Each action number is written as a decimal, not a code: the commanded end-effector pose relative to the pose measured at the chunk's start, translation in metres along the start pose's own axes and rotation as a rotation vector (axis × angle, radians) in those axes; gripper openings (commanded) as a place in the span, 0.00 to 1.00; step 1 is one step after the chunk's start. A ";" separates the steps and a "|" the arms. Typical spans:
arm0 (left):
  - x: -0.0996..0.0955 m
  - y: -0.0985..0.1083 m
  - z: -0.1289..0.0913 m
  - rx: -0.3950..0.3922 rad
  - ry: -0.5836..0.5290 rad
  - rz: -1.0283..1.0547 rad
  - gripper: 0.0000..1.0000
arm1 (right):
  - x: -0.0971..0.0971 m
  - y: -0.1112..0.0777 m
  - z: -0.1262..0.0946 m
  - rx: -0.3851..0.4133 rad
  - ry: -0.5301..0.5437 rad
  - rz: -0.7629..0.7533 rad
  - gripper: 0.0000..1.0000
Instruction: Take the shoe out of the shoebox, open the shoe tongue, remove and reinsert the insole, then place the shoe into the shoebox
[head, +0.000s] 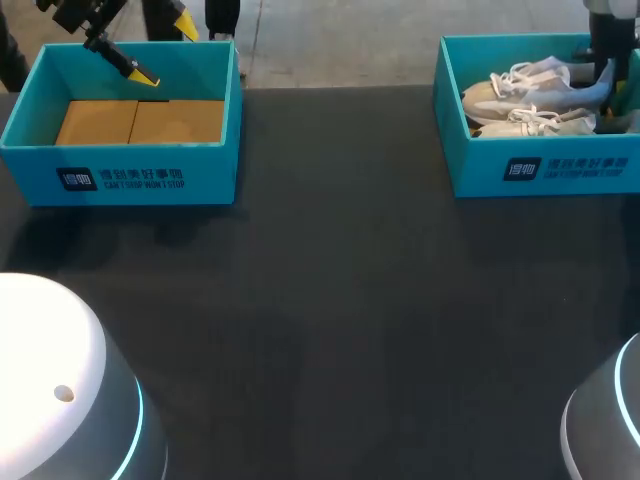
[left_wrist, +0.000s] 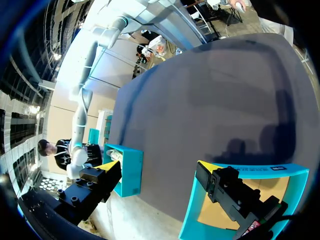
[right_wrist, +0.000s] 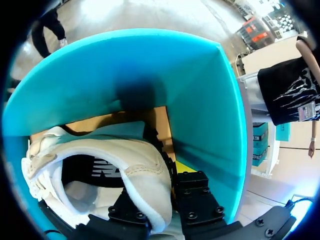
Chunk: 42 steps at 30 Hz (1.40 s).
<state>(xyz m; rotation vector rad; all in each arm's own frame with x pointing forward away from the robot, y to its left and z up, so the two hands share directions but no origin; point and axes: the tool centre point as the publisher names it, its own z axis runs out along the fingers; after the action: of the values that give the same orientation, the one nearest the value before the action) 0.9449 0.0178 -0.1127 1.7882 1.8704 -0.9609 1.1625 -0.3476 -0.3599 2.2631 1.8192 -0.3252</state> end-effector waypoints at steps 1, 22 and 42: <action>0.000 -0.001 0.000 -0.004 0.002 0.001 1.00 | 0.002 0.007 0.005 0.009 -0.002 0.004 0.00; 0.000 -0.001 0.000 -0.004 0.002 0.001 1.00 | 0.003 0.008 0.004 -0.001 -0.008 0.022 0.26; 0.000 -0.001 0.000 -0.004 0.002 0.001 1.00 | 0.001 0.007 -0.022 -0.052 -0.015 0.043 0.40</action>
<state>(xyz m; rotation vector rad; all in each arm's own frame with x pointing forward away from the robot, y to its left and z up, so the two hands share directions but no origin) 0.9449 0.0178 -0.1127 1.7882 1.8704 -0.9609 1.1766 -0.3451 -0.3487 2.2638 1.7530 -0.2939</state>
